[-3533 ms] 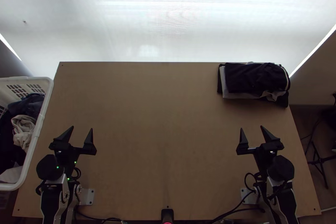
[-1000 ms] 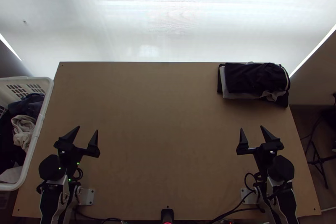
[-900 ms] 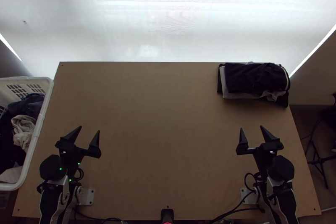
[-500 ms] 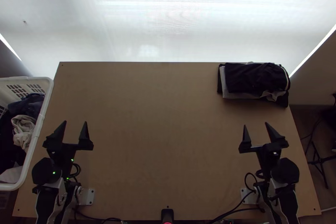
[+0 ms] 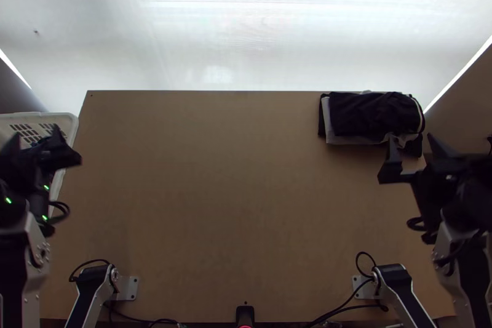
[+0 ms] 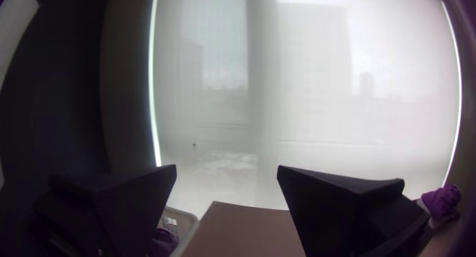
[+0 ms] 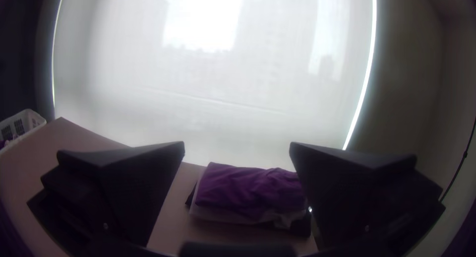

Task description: Fold the t-shirt

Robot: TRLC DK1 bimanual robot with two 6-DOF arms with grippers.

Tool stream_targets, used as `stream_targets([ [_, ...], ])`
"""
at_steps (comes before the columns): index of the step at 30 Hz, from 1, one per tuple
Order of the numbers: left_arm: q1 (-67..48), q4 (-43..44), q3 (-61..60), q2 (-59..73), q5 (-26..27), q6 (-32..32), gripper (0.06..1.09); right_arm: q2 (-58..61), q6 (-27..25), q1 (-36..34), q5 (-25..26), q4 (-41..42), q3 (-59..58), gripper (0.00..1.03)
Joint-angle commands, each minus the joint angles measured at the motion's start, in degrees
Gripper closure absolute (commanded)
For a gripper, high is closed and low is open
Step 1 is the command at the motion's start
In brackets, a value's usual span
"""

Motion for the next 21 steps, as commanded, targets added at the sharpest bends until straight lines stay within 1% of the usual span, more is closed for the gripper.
stream_targets([
  [1,18.5,-16.5,26.3,22.1,2.0,-1.4,0.1,20.6,9.0,-1.9,0.1,-15.1,25.2,0.04],
  [4,27.5,-23.4,33.2,28.7,4.1,-2.4,0.1,22.5,11.8,-1.8,0.3,-15.9,26.7,0.05],
  [5,29.6,-25.8,35.1,30.8,4.1,-2.4,0.1,22.6,12.8,-0.8,1.8,-16.8,26.9,0.04],
  [7,33.6,-30.7,38.0,35.0,4.0,-2.0,0.1,21.9,12.6,1.8,2.3,-18.8,26.6,0.04],
  [9,36.9,-34.6,39.7,38.8,4.1,-2.3,0.1,20.8,13.5,6.2,2.4,-18.8,26.0,0.04],
  [12,39.1,-39.8,40.2,43.8,4.1,-3.1,0.1,20.3,12.8,6.2,2.2,-23.2,26.8,0.04],
  [14,39.7,-41.9,40.2,46.3,4.1,-4.1,0.1,20.1,12.7,4.8,1.8,-26.8,28.0,0.04],
  [16,40.3,-42.4,40.4,48.7,4.1,-4.7,0.1,21.6,12.7,4.6,1.8,-28.3,29.0,0.04],
  [18,41.2,-43.6,41.6,51.9,4.1,-6.1,0.1,24.2,12.8,4.0,1.8,-32.6,31.4,0.04],
  [21,42.7,-47.6,43.0,57.7,4.1,-6.6,0.1,26.4,11.7,2.6,1.8,-36.3,33.7,0.04],
])
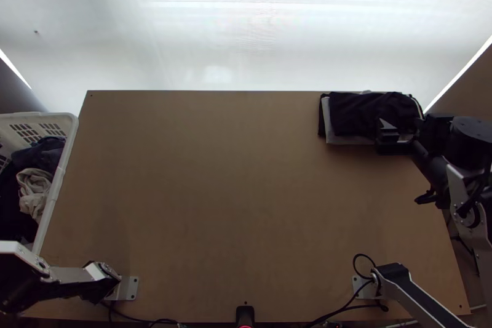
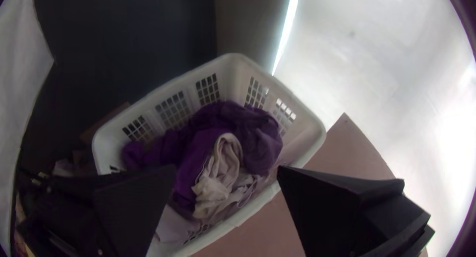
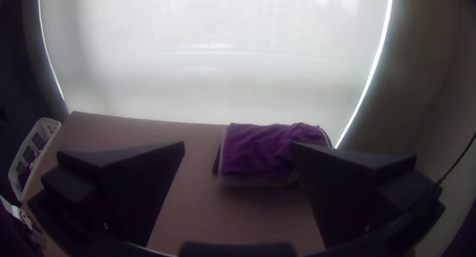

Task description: Fold the t-shirt

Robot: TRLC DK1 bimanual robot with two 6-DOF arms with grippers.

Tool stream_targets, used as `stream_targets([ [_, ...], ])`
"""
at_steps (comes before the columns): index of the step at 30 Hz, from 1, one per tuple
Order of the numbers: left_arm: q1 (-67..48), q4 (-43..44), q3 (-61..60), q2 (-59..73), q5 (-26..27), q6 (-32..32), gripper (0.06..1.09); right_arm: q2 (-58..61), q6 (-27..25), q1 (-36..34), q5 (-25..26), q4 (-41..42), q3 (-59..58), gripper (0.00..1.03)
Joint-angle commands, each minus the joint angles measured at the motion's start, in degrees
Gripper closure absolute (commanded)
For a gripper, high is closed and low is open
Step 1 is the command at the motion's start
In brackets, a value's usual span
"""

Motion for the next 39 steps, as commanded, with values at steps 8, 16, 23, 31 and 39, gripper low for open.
stream_targets([
  [8,6.1,-10.7,4.9,23.2,-0.5,5.4,0.1,6.8,-4.3,-2.1,-1.2,-16.4,7.1,0.04],
  [16,7.8,-5.7,0.2,27.1,0.7,19.5,0.1,8.1,-5.9,-2.9,-1.1,-19.4,3.9,0.04],
  [23,6.9,-0.6,-1.1,35.1,0.7,21.3,0.1,5.7,-7.0,-1.4,-1.1,-19.5,2.6,0.04],
  [31,6.6,0.9,2.7,39.5,2.7,21.5,0.11,4.1,-7.8,-1.8,-1.1,-20.9,2.5,0.04],
  [39,5.9,4.4,3.2,40.5,3.1,23.8,0.95,4.0,-7.8,-0.6,-1.2,-20.9,2.4,0.04],
])
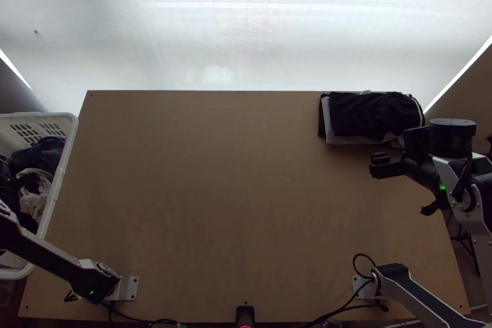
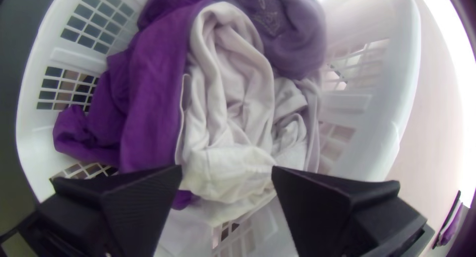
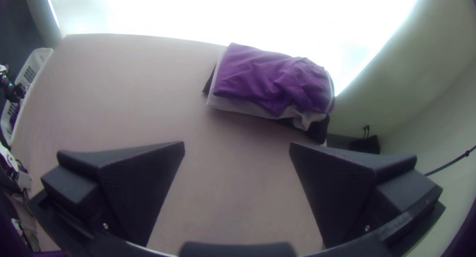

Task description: Fold the t-shirt

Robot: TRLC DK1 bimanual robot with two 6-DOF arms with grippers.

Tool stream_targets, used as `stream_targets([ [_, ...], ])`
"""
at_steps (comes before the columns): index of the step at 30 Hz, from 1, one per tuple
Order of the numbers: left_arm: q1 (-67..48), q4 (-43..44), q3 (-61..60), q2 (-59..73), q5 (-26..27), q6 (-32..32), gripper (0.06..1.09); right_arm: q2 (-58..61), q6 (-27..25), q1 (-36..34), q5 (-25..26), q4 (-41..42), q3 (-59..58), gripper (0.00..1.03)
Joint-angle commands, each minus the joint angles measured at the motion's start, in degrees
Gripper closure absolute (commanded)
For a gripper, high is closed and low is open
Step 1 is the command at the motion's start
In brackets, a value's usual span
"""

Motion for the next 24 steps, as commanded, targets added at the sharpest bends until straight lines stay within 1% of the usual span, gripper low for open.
stream_targets([
  [1,0.2,3.4,-0.2,1.1,1.7,1.7,0.95,-0.3,0.0,1.0,-0.1,-0.2,0.2,0.04],
  [2,0.4,4.2,-1.3,0.4,4.6,3.5,1.06,-0.3,0.0,1.1,-0.1,-0.3,0.5,0.04],
  [4,-0.2,4.0,-2.9,0.3,4.9,7.3,1.05,-0.2,0.0,1.0,-0.2,-0.5,1.3,0.04],
  [6,-0.5,4.0,-4.4,0.2,5.0,9.6,1.05,0.3,0.0,0.8,-0.1,-1.2,2.1,0.04],
  [9,0.3,4.5,-4.9,-0.3,5.1,9.9,1.05,0.8,0.4,-0.4,-0.1,-1.8,2.9,0.04],
  [11,1.1,4.5,-4.6,-2.8,5.6,9.8,1.05,0.9,0.8,-1.2,-0.2,-2.0,3.5,0.05],
  [12,1.4,3.9,-4.3,-4.9,8.6,9.9,1.05,0.9,0.8,-1.2,-0.2,-2.0,3.7,0.05],
  [14,1.8,2.2,-2.3,-11.7,11.9,9.4,1.05,0.8,1.4,-1.2,-0.1,-1.9,4.3,0.05],
  [16,3.0,-1.2,3.0,-19.1,19.5,7.3,1.05,0.7,1.7,-1.2,-0.1,-1.9,4.5,0.05],
  [18,4.8,-1.2,8.0,-26.8,27.0,3.7,1.05,0.7,2.1,-1.2,-0.2,-1.9,4.3,0.05],
  [19,5.2,0.9,10.3,-30.9,28.9,1.4,1.05,0.7,2.3,-1.2,-0.2,-1.9,4.1,0.05],
  [21,5.0,1.6,15.7,-34.7,29.4,-0.7,1.05,0.8,2.5,-1.2,-0.2,-1.9,4.0,0.05],
  [22,4.9,1.3,19.0,-36.1,31.0,-2.3,1.05,0.8,2.6,-1.2,-0.3,-1.9,4.0,0.05],
  [24,4.7,1.8,24.1,-38.6,36.2,-6.2,1.05,0.9,2.7,-1.0,-0.6,-1.7,4.1,0.05],
])
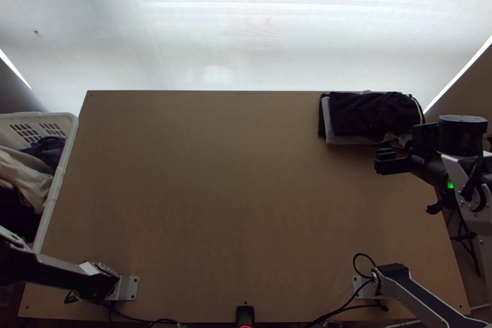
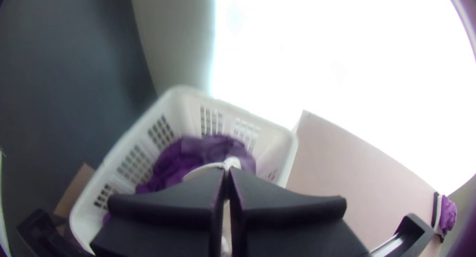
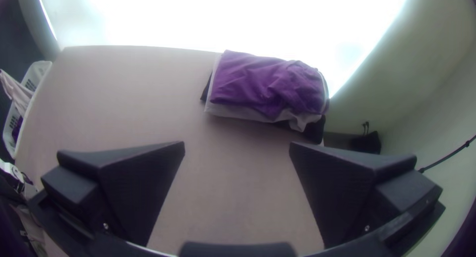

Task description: Fold the t-shirt

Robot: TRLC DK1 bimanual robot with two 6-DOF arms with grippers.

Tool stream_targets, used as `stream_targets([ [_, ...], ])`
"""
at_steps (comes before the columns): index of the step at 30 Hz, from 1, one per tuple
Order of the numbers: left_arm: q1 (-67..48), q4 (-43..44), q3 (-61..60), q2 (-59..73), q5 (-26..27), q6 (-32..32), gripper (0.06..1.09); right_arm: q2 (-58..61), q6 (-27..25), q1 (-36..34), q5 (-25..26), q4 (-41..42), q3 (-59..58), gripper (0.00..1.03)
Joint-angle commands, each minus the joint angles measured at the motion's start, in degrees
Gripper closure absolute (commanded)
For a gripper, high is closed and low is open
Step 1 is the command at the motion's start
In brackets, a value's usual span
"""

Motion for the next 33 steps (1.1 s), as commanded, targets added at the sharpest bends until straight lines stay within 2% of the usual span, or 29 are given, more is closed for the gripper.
stream_targets([
  [1,0.5,0.8,16.6,-14.3,14.1,-9.8,1.05,0.2,0.7,0.0,-0.5,0.4,0.2,0.05],
  [5,-3.1,4.0,20.5,-19.0,18.3,-15.9,1.05,-0.3,0.7,0.1,-0.8,0.5,-0.4,0.05],
  [11,-16.6,9.2,21.0,-26.8,18.3,-18.6,1.05,-3.0,0.4,0.5,-0.9,1.0,-4.0,0.05],
  [17,-22.8,16.5,24.1,-27.4,18.4,-27.6,1.05,-6.4,-0.3,0.2,-0.8,3.3,-8.3,0.05],
  [21,-35.9,15.5,20.4,-26.6,18.0,-31.1,1.05,-6.8,-0.7,0.1,-0.8,4.2,-10.0,0.05],
  [26,-56.8,13.9,10.7,-24.2,17.4,-30.7,1.05,-6.9,-0.7,0.0,-0.9,4.5,-9.6,0.05],
  [33,-75.7,15.7,-2.6,-17.9,15.5,-27.3,1.05,-7.7,-0.8,-0.6,-0.9,4.5,-9.3,0.05],
])
